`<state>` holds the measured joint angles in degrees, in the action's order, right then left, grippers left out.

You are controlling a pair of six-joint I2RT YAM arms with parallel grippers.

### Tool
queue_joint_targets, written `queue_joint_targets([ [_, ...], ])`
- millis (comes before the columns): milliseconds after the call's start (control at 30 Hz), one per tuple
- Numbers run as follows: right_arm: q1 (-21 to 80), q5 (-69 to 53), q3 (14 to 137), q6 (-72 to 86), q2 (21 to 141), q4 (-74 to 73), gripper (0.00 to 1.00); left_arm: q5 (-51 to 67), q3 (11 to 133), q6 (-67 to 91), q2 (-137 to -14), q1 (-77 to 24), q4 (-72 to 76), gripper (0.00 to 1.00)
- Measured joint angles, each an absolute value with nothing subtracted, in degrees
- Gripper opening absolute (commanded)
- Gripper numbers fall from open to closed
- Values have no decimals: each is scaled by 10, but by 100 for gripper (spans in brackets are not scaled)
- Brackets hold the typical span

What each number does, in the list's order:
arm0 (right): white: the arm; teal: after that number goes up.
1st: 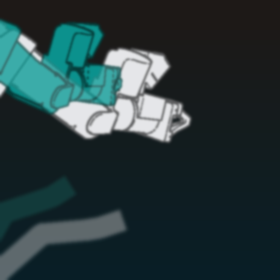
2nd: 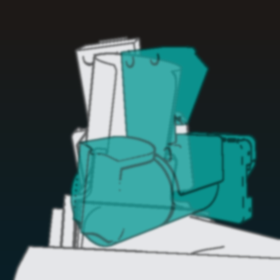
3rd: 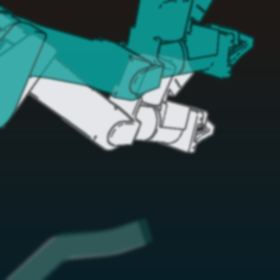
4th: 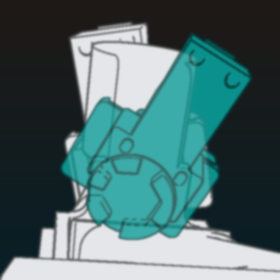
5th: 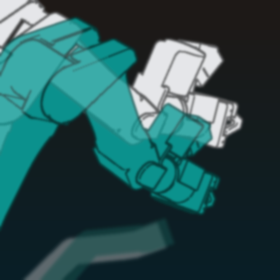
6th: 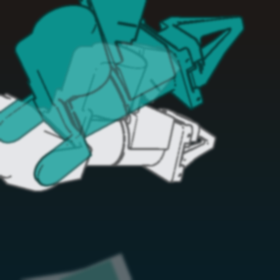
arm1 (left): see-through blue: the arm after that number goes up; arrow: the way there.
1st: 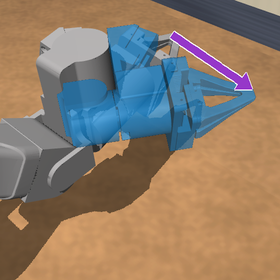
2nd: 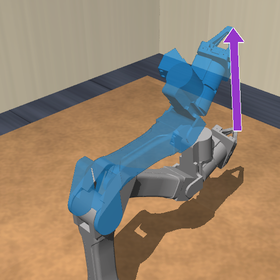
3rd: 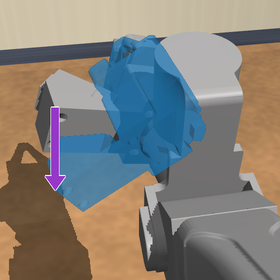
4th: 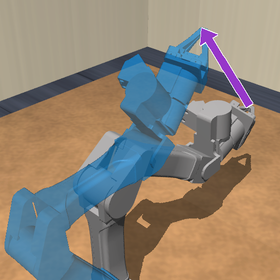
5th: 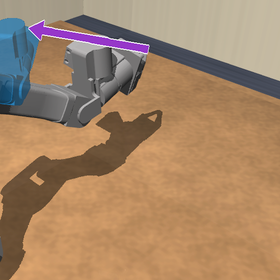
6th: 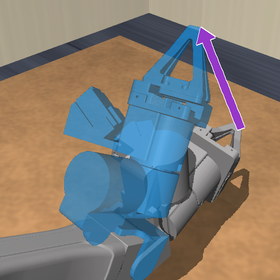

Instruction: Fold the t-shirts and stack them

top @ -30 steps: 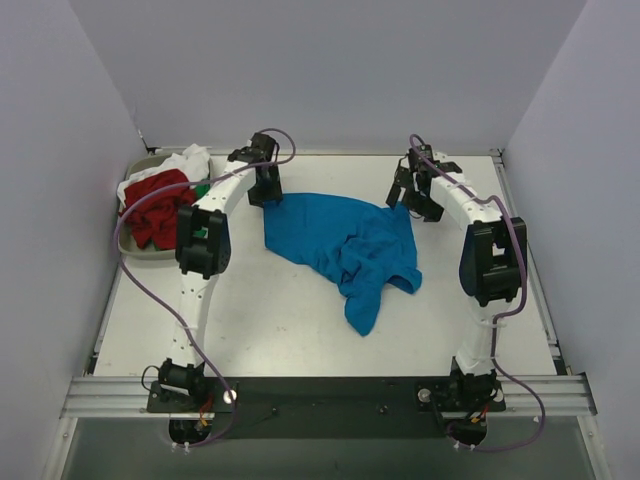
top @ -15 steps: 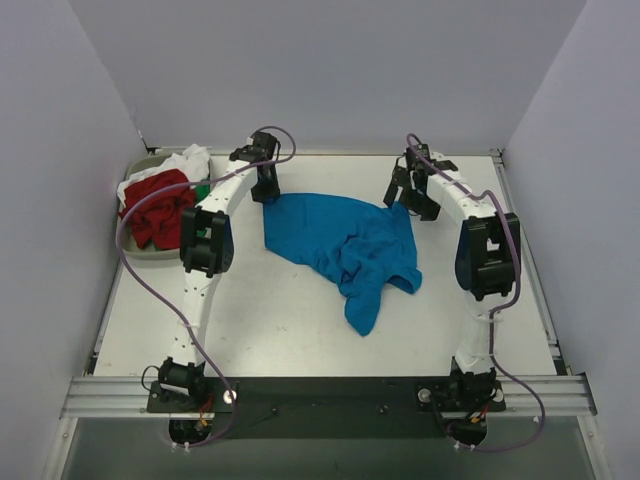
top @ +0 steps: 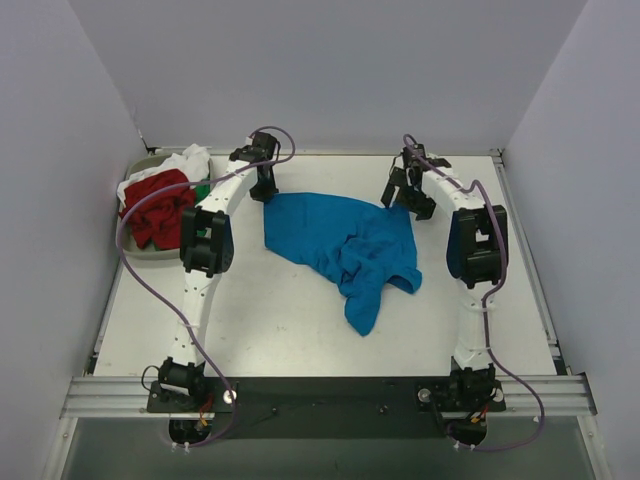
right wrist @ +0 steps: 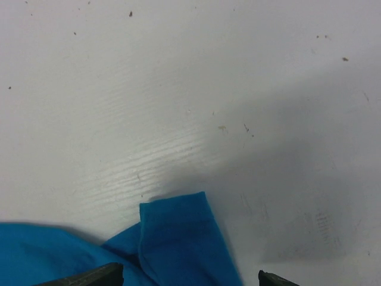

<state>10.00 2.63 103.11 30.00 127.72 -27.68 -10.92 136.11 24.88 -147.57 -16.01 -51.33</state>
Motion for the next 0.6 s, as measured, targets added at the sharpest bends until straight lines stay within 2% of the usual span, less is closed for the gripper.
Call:
queue_joint_targets([
  [100,97,28,1039,299,1277,-276,77,-110,1361,251,-1476,-160,-513,0],
  [367,97,38,1040,299,1287,-282,62,-111,1361,251,-1476,-160,-513,0],
  [600,94,42,1047,297,1307,-286,38,-114,1361,251,-1477,-160,-513,0],
])
